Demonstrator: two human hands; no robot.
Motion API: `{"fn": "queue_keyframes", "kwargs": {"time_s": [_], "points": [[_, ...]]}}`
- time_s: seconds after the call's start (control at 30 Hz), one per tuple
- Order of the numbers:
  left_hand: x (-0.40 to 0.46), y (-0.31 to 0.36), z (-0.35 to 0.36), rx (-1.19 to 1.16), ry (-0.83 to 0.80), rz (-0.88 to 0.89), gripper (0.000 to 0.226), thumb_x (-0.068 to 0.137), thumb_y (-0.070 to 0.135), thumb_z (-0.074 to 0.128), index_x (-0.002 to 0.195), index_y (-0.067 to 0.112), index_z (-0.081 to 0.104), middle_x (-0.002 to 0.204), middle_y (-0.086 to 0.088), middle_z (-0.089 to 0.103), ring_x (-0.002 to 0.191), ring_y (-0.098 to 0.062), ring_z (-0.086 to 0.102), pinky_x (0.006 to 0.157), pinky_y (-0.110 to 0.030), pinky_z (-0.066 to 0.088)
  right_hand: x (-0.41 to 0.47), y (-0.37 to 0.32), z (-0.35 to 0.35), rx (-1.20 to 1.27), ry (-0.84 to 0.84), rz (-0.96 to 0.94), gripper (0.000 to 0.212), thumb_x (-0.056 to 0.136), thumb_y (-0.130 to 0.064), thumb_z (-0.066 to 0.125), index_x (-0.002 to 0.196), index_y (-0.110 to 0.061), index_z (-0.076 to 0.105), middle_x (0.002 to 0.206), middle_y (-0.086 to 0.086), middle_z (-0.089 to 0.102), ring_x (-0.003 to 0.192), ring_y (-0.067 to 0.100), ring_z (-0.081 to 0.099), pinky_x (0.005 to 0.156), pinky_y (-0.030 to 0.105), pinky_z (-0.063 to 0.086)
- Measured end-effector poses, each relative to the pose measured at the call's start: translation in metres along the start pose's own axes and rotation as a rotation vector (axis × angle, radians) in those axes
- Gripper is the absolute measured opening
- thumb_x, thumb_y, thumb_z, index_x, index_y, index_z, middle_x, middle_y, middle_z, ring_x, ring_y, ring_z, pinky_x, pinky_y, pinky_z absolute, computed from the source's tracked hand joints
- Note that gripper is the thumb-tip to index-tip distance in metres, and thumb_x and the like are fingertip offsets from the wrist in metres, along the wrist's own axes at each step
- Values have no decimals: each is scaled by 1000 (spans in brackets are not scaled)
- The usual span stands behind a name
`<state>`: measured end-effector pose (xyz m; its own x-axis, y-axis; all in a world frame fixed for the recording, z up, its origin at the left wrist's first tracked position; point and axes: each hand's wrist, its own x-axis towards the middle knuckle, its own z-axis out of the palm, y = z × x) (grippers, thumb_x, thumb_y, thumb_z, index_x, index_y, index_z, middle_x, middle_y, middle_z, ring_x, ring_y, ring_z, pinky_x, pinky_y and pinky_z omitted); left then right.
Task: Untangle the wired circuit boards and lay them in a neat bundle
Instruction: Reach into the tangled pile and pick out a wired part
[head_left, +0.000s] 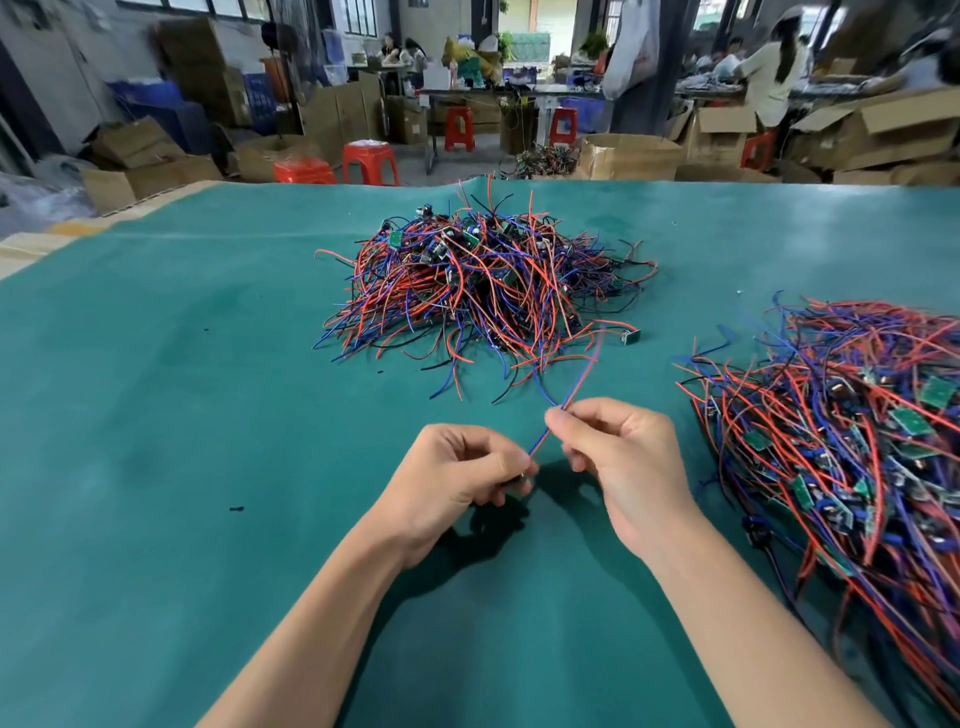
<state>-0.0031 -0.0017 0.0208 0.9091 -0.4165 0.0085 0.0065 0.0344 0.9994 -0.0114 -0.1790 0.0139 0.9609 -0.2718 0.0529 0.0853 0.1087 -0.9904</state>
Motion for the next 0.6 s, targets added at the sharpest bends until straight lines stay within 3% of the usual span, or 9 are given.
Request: {"fn": "queue_keyframes", "kwargs": {"time_s": [0.23,0.33,0.4,0.5,0.6], "points": [[-3,1,4,54,-56,14,17,73,11,65,60,20,69,70,-3,71,60,-10,64,53,-14,42,11,-11,-27,102,399,-118,19,91,-5,73,73,-10,69,54,-5,60,49,7,51,47,18,41],[-2,0,3,55,1,20,17,70,8,61,58,18,65,66,-4,68,56,-10,59,51,-14,39,16,-18,-40,364,568,-18,22,96,-7,67,74,-10,63,51,-5,59,44,5,51,46,20,39],[0,-1,2,-47,76,13,21,79,4,65,62,16,67,70,-8,69,60,-13,58,52,-16,39,16,-19,-44,340,618,-33,25,100,-10,63,75,-10,62,54,-3,59,43,5,52,45,20,39],[3,-2,2,-169,156,2,31,92,2,61,67,18,70,78,-11,70,65,-16,56,57,-20,40,4,-12,-20,118,484,-71,24,97,-11,63,74,-9,66,57,2,61,43,9,55,39,22,41],[3,-3,2,-147,161,32,28,93,5,62,69,17,72,75,-8,67,65,-15,54,59,-21,40,-17,-2,16,-174,93,-111,9,84,-27,74,85,-19,77,72,-4,75,61,11,68,50,28,53]]}}
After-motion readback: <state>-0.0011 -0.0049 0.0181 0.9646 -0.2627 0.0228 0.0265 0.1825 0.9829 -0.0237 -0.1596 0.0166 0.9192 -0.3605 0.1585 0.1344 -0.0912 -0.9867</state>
